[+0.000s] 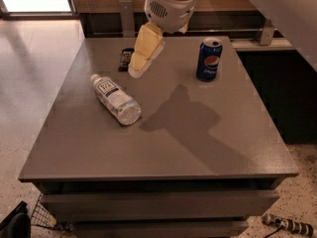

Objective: Place blue plastic bottle upright

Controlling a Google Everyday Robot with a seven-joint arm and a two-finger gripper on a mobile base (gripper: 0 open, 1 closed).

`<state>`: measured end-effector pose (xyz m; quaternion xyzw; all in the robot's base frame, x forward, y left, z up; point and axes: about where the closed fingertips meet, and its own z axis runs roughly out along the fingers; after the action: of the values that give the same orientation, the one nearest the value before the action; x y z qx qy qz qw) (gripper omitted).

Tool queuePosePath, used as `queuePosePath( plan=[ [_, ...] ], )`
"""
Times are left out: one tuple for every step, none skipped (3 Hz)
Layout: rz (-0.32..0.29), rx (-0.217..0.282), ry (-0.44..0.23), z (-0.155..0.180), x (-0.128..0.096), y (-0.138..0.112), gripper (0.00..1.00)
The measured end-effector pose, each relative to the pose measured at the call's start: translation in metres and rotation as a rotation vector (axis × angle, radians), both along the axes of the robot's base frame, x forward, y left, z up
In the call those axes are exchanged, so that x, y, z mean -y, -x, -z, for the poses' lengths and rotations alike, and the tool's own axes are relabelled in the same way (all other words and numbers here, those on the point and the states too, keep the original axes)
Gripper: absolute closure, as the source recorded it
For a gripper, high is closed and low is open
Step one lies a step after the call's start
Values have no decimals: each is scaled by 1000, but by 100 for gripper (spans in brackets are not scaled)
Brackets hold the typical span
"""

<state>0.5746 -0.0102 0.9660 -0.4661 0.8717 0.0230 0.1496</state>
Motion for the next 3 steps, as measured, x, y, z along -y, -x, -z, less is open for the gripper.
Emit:
queuePosePath(
  plan=[
    [125,-71,22,15,-1,-13,0],
    [299,-176,18,39,-40,-35,0],
    [366,-222,2,48,-76,-45,0]
  ],
)
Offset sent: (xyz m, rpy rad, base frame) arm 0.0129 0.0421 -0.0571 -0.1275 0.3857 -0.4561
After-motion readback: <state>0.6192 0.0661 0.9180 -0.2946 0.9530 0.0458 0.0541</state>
